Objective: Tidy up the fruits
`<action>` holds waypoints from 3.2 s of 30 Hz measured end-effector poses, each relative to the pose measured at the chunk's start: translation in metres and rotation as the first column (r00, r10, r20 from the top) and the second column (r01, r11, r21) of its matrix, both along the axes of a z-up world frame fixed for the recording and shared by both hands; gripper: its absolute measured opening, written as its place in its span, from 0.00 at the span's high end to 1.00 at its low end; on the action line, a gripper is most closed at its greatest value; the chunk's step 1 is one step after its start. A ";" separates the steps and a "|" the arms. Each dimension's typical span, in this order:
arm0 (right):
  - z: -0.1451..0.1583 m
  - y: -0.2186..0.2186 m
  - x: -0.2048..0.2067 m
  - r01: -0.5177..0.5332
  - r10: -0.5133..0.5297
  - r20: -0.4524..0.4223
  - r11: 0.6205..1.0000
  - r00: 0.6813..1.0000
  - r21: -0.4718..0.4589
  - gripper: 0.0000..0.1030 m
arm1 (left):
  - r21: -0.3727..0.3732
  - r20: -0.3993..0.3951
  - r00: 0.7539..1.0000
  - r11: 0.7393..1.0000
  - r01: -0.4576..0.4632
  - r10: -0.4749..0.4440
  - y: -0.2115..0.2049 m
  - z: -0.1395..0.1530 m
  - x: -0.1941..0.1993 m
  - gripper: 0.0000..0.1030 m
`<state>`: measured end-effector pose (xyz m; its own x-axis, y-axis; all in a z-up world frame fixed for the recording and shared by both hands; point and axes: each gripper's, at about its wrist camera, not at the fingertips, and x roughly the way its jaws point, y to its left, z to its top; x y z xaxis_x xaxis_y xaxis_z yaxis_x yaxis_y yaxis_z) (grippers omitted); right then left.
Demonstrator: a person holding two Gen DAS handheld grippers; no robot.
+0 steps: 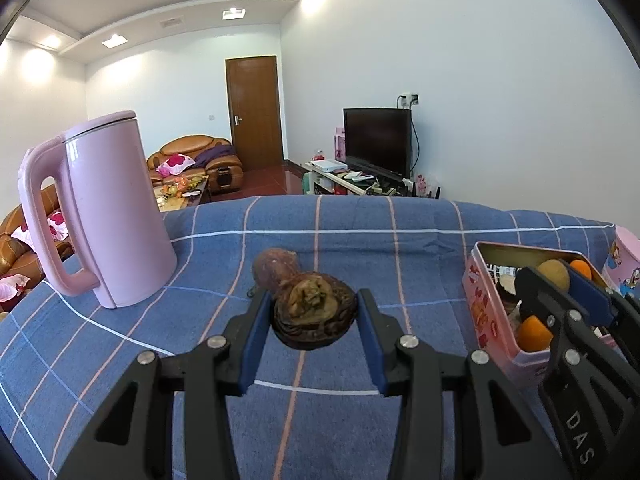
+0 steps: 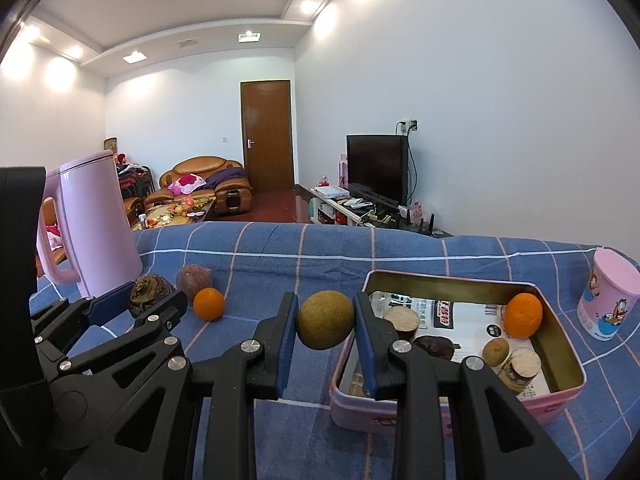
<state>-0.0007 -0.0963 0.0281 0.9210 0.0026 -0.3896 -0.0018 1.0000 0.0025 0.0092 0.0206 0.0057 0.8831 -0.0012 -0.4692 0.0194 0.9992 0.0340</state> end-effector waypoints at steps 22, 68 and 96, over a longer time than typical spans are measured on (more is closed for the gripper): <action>0.000 -0.027 -0.025 0.013 -0.013 -0.005 1.000 1.000 -0.012 0.71 | 0.013 0.005 1.000 1.000 0.008 -0.008 -0.014 0.001 -0.015 0.57; 0.026 -0.167 -0.034 0.269 -0.273 0.054 0.961 0.961 0.067 0.71 | -0.118 -0.022 0.960 0.955 0.273 -0.277 -0.140 0.007 -0.006 0.56; -0.008 -0.167 0.036 0.116 -0.099 -0.174 0.989 0.980 0.091 0.71 | -0.107 -0.171 0.945 0.958 0.265 -0.280 -0.177 -0.015 0.036 0.56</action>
